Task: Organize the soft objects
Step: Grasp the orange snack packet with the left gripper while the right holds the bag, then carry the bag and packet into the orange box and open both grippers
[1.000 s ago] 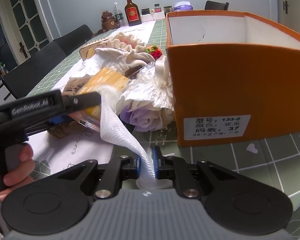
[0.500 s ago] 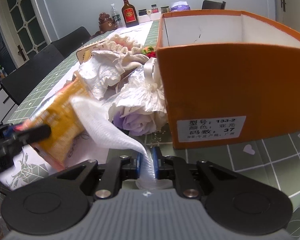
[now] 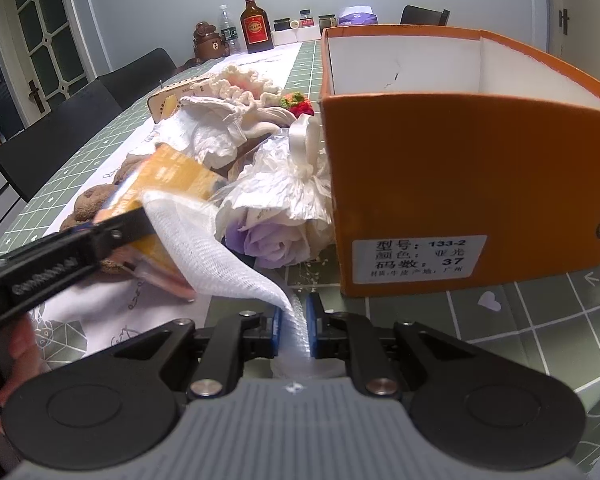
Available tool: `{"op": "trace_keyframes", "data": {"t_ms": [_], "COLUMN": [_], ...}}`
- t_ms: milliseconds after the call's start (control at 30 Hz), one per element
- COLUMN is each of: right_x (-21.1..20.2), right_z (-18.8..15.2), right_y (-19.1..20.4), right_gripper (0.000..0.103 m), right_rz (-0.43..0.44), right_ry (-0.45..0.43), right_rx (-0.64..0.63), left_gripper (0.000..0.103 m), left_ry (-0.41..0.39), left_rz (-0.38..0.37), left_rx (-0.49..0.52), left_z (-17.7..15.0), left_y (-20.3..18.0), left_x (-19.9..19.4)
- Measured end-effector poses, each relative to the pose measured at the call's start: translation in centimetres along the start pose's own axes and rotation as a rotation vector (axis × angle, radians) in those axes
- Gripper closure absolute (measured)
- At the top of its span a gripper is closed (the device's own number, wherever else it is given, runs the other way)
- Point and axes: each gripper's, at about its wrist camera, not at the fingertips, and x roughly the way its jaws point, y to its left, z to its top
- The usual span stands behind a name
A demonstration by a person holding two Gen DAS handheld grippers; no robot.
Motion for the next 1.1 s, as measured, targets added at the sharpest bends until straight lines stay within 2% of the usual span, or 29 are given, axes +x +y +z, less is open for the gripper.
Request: {"op": "trace_keyframes", "data": {"t_ms": [133, 167, 267, 467, 900, 1100], "right_x": [0.0, 0.0, -0.1, -1.4, -6.2, -8.7], "right_z": [0.1, 0.2, 0.2, 0.6, 2.9, 4.7], "right_y": [0.0, 0.0, 0.3, 1.4, 2.4, 1.9], "right_gripper": [0.093, 0.097, 0.100, 0.100, 0.100, 0.100], "right_rz": [-0.003, -0.001, 0.003, 0.019, 0.143, 0.115], "right_ry": [0.007, 0.009, 0.008, -0.033, -0.165, -0.257], "right_rx": [0.021, 0.021, 0.010, -0.022, -0.028, -0.027], "left_gripper": [0.082, 0.083, 0.084, 0.085, 0.085, 0.085], "left_ry": [-0.045, -0.055, -0.093, -0.099, -0.213, -0.255], "left_rz": [0.018, 0.025, 0.055, 0.063, 0.054, 0.031], "left_rx": [0.029, 0.039, 0.071, 0.059, 0.082, 0.073], "left_z": [0.8, 1.1, 1.8, 2.4, 5.4, 7.8], "left_y": [-0.3, -0.5, -1.1, -1.0, -1.2, -2.0], "left_x": [-1.6, -1.9, -2.8, -3.5, -6.3, -6.0]}}
